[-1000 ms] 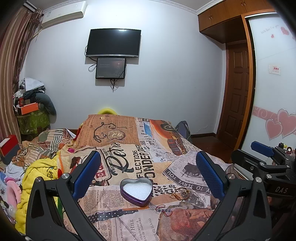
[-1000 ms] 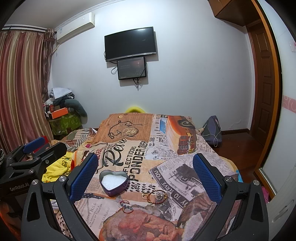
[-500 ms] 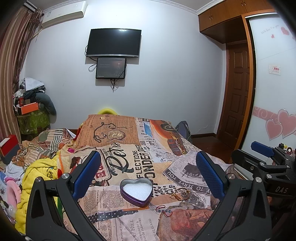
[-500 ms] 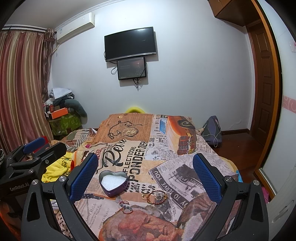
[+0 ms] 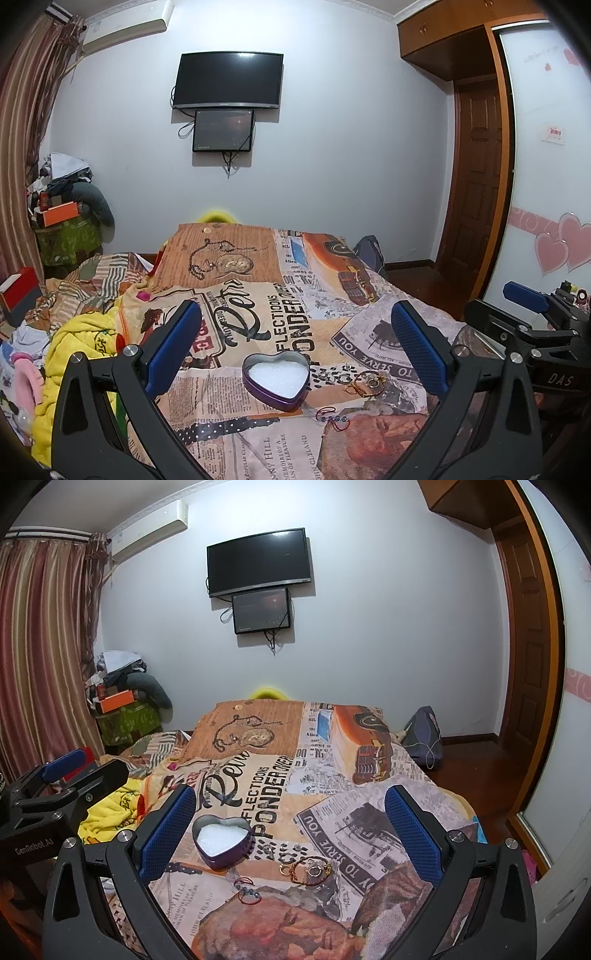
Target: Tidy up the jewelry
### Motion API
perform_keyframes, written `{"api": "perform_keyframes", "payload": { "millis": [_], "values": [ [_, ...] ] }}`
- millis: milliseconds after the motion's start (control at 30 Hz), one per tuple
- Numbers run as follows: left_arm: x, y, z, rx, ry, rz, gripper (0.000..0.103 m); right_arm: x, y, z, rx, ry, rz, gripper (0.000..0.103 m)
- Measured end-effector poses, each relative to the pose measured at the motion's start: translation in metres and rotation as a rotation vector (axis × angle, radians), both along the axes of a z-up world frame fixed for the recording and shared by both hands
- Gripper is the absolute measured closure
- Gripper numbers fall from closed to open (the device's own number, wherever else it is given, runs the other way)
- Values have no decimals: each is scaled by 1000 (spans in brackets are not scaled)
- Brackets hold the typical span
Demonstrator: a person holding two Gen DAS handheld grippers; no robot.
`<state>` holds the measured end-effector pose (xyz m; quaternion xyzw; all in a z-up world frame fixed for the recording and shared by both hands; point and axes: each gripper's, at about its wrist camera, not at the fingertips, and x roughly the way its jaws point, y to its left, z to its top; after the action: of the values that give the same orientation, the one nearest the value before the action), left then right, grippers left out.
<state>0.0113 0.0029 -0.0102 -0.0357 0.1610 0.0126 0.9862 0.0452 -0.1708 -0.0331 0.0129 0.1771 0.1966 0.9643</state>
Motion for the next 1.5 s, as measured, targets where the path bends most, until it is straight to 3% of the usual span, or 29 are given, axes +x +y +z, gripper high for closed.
{"api": "perform_keyframes", "payload": {
  "millis": [200,400,567,733,900,1133,1300,1500],
  "values": [
    [16,3,-17,-9,50,18,0,19,-5,-22,-21,78,-15,1],
    [50,11,-52,-36,179,-43,1,36,-10,-51,-79,157,-31,2],
    [74,12,-89,-63,353,-96,14,48,-12,-74,-106,238,5,18],
    [88,1,-125,-136,484,-171,35,59,-10,-99,-116,327,86,36],
    [97,-5,-154,-134,603,-226,55,66,-1,-118,-146,377,141,47],
    [110,-13,-175,-113,662,-260,73,83,4,-138,-139,448,181,59],
    [116,-16,-179,-114,657,-273,77,97,-1,-141,-100,480,182,68],
    [122,-17,-183,-115,652,-281,89,115,-1,-145,-79,498,193,76]
  ]
}}
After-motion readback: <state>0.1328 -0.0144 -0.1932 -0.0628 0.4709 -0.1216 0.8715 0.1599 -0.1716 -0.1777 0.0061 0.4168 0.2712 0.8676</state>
